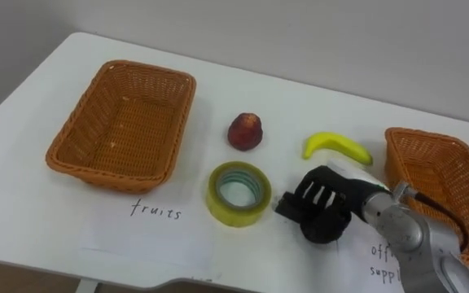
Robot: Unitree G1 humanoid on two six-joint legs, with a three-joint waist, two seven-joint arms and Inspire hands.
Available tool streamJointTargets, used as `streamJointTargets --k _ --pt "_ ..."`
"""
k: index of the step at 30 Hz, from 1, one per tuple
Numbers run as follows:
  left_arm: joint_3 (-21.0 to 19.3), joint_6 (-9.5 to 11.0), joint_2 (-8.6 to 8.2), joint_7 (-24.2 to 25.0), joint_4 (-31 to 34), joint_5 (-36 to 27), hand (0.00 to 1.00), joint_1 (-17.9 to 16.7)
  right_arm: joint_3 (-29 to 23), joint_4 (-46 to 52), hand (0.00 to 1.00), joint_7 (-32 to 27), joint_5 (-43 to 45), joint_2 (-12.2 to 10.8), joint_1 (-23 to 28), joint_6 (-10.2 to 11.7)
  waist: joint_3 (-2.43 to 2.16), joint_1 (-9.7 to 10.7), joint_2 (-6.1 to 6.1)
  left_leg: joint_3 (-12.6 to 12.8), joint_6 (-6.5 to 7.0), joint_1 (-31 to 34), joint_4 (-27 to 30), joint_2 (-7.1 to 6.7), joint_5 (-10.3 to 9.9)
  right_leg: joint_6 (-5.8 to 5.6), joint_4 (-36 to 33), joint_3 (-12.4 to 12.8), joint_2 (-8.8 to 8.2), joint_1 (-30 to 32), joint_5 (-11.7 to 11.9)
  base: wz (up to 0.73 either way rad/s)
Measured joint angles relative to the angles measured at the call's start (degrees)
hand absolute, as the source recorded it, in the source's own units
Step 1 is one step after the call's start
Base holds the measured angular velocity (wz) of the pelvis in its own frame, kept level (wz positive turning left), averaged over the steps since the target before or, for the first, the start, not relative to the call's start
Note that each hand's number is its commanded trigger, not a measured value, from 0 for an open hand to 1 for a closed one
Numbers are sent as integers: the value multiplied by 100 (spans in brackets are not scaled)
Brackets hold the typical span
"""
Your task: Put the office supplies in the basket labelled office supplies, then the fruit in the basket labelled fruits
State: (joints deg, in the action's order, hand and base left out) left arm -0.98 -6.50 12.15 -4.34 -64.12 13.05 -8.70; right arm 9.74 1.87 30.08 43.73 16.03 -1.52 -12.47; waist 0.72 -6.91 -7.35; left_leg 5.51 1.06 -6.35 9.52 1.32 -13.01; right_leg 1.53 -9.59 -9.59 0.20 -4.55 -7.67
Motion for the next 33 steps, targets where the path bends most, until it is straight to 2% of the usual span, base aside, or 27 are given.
streamJointTargets --k 4,7,12,18,24,28,33 --pt "-123 -3 -56 74 1 0 0 -111 -204 370 100 -55 -104 1 56 112 -26 72 55 -5 10 75 33 -6 9 -3 -2 -8 -1 69 -2 0" --pt "-145 -3 -56 156 8 3 0 -162 -424 402 100 -238 -170 3 57 202 -91 92 87 -8 11 65 40 -1 10 -3 -2 -12 -14 65 -2 0" --pt "-284 58 -53 273 10 2 0 -189 -662 454 100 -538 -353 8 57 333 -92 140 87 -8 10 58 51 6 11 -3 0 -8 -20 53 -2 0" --pt "-351 84 -52 376 4 55 0 -208 -837 667 100 -637 -423 9 57 502 -64 205 80 12 13 73 21 6 11 -15 0 -5 -16 71 -10 -2" --pt "-495 180 -44 376 1 63 0 -246 -1122 712 100 -906 -747 10 56 567 -30 189 -41 19 17 81 18 -3 14 -29 9 -2 -8 87 -24 0" --pt "-573 189 -39 374 -6 56 0 -326 -1277 713 100 -1198 -1009 11 55 694 -48 197 -76 17 20 77 14 0 16 -31 4 8 -5 94 -25 0" --pt "-593 203 -41 378 -28 28 0 -340 -1352 713 100 -1483 -1224 12 53 772 -44 207 -67 3 20 70 6 4 15 -31 4 7 -6 82 -25 1"
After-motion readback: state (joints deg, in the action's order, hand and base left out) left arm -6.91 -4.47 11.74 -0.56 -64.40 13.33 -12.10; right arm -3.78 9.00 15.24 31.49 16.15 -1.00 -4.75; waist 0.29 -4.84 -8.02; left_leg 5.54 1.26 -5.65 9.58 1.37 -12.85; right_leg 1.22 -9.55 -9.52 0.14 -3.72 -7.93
